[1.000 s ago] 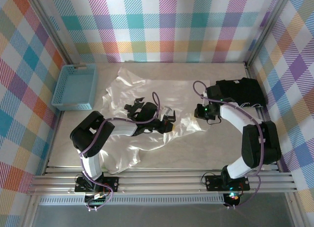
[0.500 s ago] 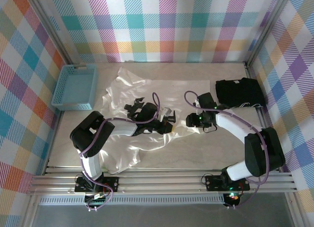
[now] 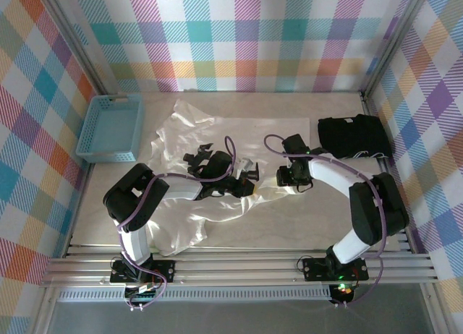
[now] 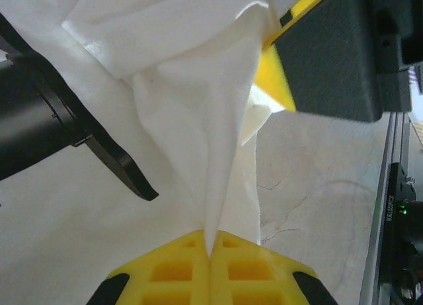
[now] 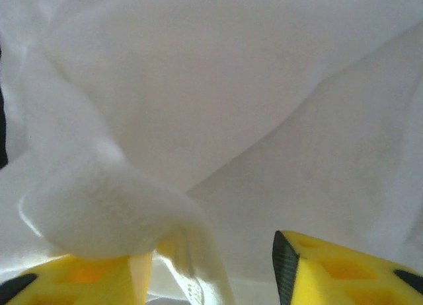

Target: Fold the inside-out t-shirt

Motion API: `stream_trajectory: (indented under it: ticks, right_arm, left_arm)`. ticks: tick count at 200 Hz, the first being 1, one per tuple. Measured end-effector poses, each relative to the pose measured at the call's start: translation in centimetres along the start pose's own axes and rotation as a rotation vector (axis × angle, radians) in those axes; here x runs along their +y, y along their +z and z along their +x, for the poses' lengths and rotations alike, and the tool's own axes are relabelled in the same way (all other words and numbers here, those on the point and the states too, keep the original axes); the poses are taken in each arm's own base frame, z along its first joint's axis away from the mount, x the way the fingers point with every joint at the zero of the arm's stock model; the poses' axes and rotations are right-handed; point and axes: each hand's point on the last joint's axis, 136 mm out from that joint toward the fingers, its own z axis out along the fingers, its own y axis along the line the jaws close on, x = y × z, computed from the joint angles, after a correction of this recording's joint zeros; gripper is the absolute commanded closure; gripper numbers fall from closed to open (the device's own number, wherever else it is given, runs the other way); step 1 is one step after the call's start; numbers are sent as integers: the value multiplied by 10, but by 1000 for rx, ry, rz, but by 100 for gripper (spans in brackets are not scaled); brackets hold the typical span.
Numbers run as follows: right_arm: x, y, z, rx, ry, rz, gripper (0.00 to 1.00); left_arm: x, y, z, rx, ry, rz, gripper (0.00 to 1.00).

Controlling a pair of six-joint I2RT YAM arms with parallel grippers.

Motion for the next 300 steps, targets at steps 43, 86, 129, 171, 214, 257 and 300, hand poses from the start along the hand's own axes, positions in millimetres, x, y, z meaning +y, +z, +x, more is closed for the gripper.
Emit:
stream_trajectory:
  ticks: [43,86,129,171,214,257,300]
  right_arm:
    - [-27,-10,-17,-38,26,87,73]
    - [-37,-12,-18,-34,48,103,73]
    - [-7,-20,-4,-54,-7,-33,48]
    - [11,1,12,28,-86,-8,37]
    - [-8,22,1,70,-116,155,56]
    - [-41,12,-27,15,-50,228,75]
    - [-66,7,-38,-4,-3,275,87]
  left_arm:
    - [2,0,3,12,-8,-7,100]
    - [2,-1,1,16,-14,-10,100]
    - [2,-1,1,18,-15,-11,100]
    - [-1,0,-3,15,-10,3,100]
    - [-2,0,-4,17,-10,8,100]
    - [-1,0,-4,14,-12,6,100]
    - [0,-1,-4,14,-14,5,100]
